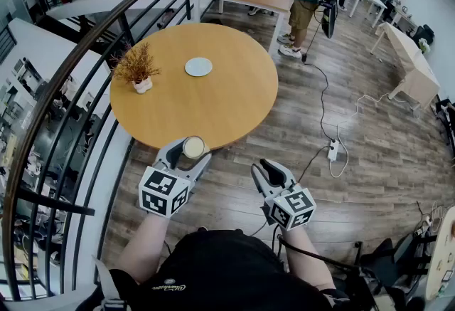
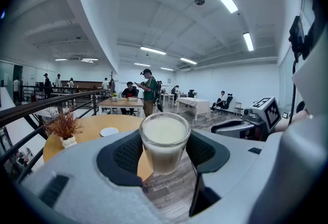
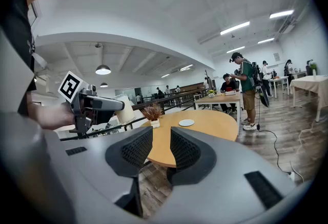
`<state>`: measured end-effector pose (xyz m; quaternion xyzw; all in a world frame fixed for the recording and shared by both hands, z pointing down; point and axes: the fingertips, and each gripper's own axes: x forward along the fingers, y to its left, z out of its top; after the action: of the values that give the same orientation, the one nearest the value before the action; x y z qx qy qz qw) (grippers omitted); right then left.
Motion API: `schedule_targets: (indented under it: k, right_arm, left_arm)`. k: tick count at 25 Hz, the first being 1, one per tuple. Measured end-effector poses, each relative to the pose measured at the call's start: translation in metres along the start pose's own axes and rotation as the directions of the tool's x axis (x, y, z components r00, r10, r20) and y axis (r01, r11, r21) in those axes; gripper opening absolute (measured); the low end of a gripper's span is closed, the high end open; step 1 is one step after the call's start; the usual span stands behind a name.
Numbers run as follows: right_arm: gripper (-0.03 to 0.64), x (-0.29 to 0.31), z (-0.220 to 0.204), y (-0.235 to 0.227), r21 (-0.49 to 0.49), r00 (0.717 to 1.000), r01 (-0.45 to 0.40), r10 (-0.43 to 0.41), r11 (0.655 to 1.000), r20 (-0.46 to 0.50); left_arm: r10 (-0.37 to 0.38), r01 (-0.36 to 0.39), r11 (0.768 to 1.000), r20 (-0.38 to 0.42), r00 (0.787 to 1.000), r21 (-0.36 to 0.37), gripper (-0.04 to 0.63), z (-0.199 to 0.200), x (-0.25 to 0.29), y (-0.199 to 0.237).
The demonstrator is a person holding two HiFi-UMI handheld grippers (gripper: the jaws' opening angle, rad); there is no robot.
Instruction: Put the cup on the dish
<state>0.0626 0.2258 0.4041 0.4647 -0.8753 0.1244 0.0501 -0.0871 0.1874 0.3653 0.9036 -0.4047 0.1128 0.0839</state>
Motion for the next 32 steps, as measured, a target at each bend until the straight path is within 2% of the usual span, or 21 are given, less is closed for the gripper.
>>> schedule_targets:
  k: [9,21,27,32]
  right_arm:
    - [0.106,-0.003,0.005,-0.016,0.048,0.999,0.011,-0.013,0.999,0.035]
    - [0.107,-0.018,-0.004,-0.039,0.030,0.998,-0.048,0.047,0.998,0.032]
    - [0.107,-0.039,-0.022,-0.058,0.033,0.996,-0.087,0.087,0.996,0.022]
    - [0.107,-0.045,-0.025,-0.065,0.025,0.995,-0.103,0.102,0.994,0.020]
  left_arm:
    - [0.000,0.000,1.000,-0.010,1.000,0.001,0.264,0.002,0.011,-0.006]
    - [0.016,-0.016,1.000,-0.021,1.000,0.019,0.264,0.004,0.042,-0.038]
    - [0.037,-0.036,0.999,-0.015,0.999,0.025,0.264,0.000,0.060,-0.068]
    - [0.061,-0.060,0.998,-0.015,0.998,0.025,0.264,-0.004,0.061,-0.075]
